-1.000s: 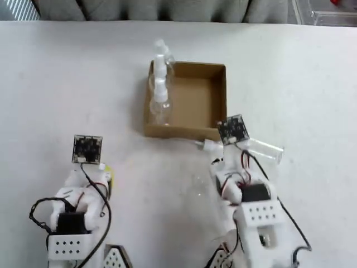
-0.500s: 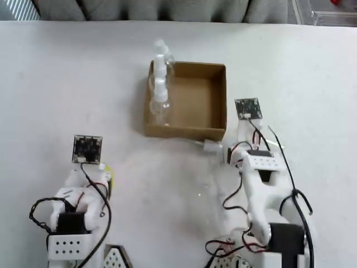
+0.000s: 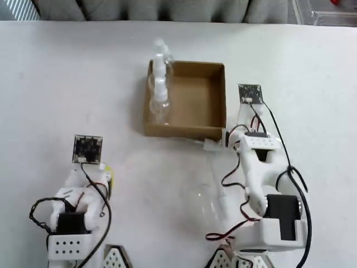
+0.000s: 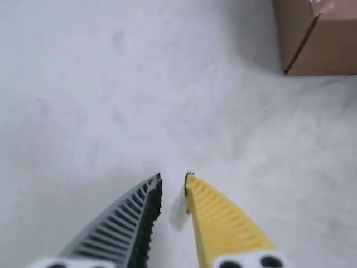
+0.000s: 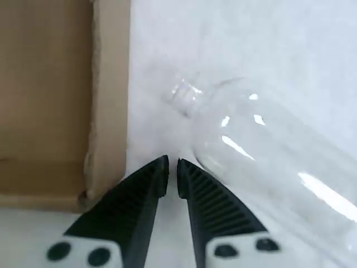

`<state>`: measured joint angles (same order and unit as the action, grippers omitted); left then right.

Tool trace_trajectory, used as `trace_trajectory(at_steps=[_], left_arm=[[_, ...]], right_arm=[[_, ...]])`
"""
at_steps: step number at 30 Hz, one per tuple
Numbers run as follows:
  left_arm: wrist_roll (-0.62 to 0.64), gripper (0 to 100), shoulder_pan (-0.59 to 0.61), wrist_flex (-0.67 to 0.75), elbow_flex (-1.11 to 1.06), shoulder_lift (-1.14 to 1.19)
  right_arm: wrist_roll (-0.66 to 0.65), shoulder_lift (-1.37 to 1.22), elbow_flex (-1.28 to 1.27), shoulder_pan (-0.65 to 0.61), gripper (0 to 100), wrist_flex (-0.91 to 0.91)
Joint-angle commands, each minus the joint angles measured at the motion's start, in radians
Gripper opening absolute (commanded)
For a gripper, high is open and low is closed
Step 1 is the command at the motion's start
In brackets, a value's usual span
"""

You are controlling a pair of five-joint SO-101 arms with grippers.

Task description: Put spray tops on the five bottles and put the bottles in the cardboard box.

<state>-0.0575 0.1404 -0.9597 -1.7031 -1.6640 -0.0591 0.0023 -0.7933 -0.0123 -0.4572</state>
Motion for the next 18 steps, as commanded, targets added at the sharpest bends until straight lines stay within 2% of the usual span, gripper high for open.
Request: trace_trajectory(at_steps=[1,11,18], left_arm=[[-0.008,8,0.005,-0.012,0.005,-0.013],[-0.008,8,0.004,-0.009,0.005,-0.013],[-0.009,8,0.004,-0.009,0.005,-0.013]], right_arm=[[0.017,0.015,0.046,-0.058,1.6,0.008],[0.018,0.093,0.046,-0.199,1.6,-0.128],[0.015,0.157,0.044,-0.137,1.6,-0.148]])
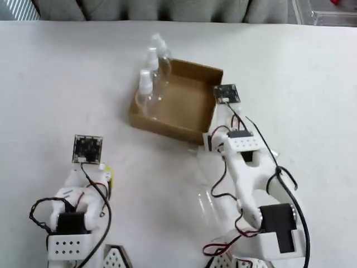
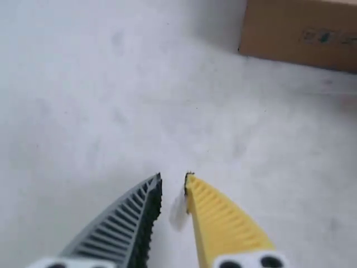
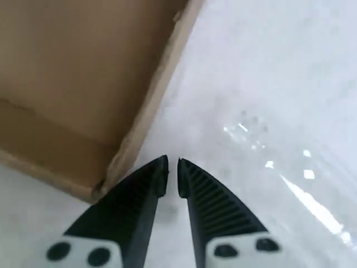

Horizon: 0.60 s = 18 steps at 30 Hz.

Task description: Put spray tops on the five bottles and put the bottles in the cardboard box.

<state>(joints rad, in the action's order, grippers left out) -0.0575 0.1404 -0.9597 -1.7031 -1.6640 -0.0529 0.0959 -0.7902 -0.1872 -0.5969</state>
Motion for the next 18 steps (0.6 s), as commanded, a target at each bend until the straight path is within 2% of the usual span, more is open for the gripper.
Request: trace_trajectory(at_steps=[1,11,16,18], left_arm=[[-0.009,8,0.004,-0.009,0.005,-0.013],[-0.009,8,0.004,-0.008,0.005,-0.013],[-0.009,8,0.004,-0.008,0.005,-0.013],[-0.009,8,0.004,-0.008,0.005,-0.013]], right_arm=[[0.006,0.073,0.041,0.054,1.6,-0.008],[-0.026,0.245,0.051,0.171,2.1,-0.131],[-0.361,0.38,0.051,0.211,2.2,-0.2],[-0.437,0.412,0.051,0.231,2.2,-0.223]])
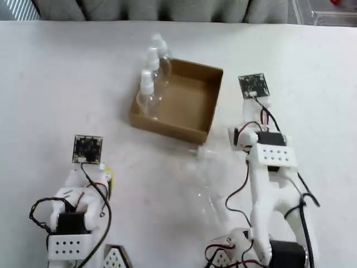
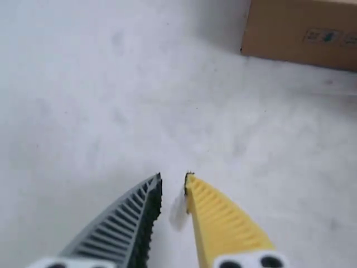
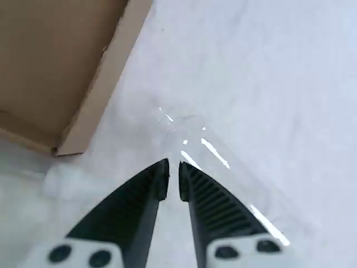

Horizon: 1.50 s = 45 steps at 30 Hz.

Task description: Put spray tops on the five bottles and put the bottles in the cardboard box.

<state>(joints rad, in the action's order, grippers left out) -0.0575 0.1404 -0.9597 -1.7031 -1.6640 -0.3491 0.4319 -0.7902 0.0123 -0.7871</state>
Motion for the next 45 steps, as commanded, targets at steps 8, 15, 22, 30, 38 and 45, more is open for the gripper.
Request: trace_trajectory(at_steps=[8,15,22,30,38,45], left_arm=[[-0.009,8,0.007,-0.006,0.005,-0.013],[-0.009,8,0.007,-0.006,0.005,-0.013],[-0.009,8,0.01,-0.006,0.005,-0.013],[-0.009,8,0.01,-0.005,0.005,-0.013],[-0.011,8,0.005,0.012,0.005,-0.013],[-0.011,9,0.004,0.012,0.005,-0.013]], right_arm=[[-0.388,0.13,0.072,0.005,1.9,-0.47],[-0.496,0.133,0.063,-0.038,1.9,-0.737],[-0.485,0.133,-0.11,-0.14,1.7,-0.682],[-0.354,0.133,-0.206,-0.174,2.7,-0.509],[-0.308,0.133,-0.203,-0.209,19.0,-0.522],[-0.256,0.127,-0.173,-0.295,15.6,-0.553]])
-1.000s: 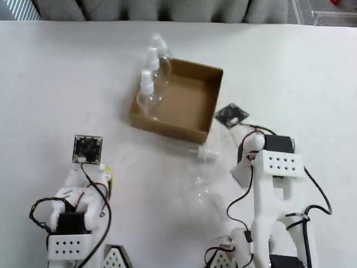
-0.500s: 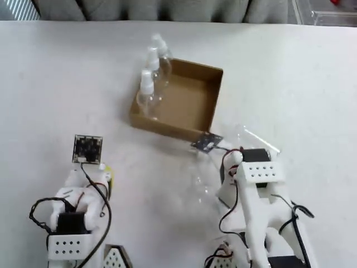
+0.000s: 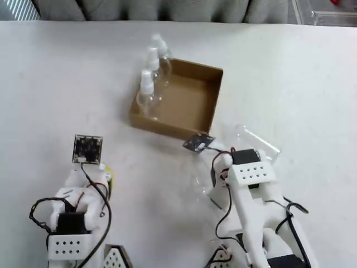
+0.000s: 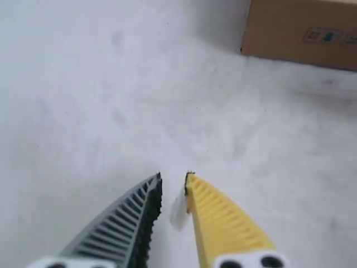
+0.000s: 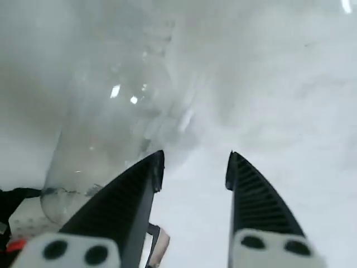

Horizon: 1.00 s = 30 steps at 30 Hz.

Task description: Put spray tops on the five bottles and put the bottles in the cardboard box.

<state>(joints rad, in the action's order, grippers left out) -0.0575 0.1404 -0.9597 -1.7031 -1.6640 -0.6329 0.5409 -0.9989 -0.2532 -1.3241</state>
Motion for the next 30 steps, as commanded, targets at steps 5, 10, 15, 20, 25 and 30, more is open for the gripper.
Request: trace_trajectory(at_steps=[5,10,15,20,25,30], left_arm=[[-0.055,8,0.004,0.012,0.005,-0.013],[-0.057,8,0.004,0.012,0.005,-0.013],[-0.057,8,0.004,0.012,0.005,-0.013],[-0.057,8,0.004,0.012,0.005,-0.013],[-0.057,8,0.004,0.011,0.005,-0.013],[-0.057,8,0.008,0.009,0.005,-0.013]], right_arm=[[0.025,0.013,0.029,-0.036,23.3,-0.015],[0.032,0.012,-0.034,-0.081,24.0,0.073],[0.025,0.012,-0.071,-0.05,23.8,0.125],[0.021,0.012,-0.121,-0.038,23.8,0.179],[-0.031,0.012,-0.163,-0.035,22.1,0.225],[-0.04,0.024,-0.158,-0.027,2.7,0.225]])
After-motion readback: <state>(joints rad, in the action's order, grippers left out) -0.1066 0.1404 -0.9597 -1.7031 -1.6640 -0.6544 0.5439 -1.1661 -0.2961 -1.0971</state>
